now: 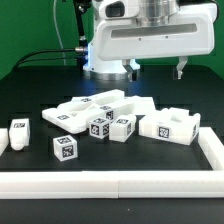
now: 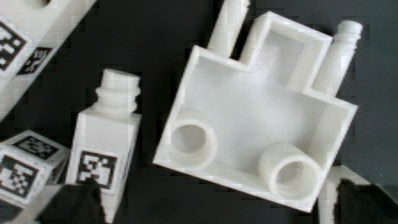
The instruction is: Assemble chair
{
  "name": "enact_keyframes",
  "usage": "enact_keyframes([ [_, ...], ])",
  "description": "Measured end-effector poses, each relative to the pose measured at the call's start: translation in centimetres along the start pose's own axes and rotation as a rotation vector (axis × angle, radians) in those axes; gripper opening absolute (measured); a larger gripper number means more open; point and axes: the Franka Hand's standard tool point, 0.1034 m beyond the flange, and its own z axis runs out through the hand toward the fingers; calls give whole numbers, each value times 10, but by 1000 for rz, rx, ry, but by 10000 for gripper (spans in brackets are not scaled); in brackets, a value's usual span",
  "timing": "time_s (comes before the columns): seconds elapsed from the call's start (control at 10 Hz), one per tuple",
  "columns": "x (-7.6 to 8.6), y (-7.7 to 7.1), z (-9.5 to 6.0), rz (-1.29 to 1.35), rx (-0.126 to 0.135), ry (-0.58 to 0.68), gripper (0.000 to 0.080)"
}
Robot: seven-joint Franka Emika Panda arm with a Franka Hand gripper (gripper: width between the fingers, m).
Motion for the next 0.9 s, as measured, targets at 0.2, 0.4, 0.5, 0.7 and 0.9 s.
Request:
enact_keyframes([
  [0.2,-15,-3,31,118,-11,22,649],
  [0.4,-16,5,46,120,-4,35,649],
  [0.5,-18,4,55,116,-4,41,649],
  [0.7,-17,3,69,109,-2,53,649],
  [0.9,-13,5,84,96,-1,59,649],
])
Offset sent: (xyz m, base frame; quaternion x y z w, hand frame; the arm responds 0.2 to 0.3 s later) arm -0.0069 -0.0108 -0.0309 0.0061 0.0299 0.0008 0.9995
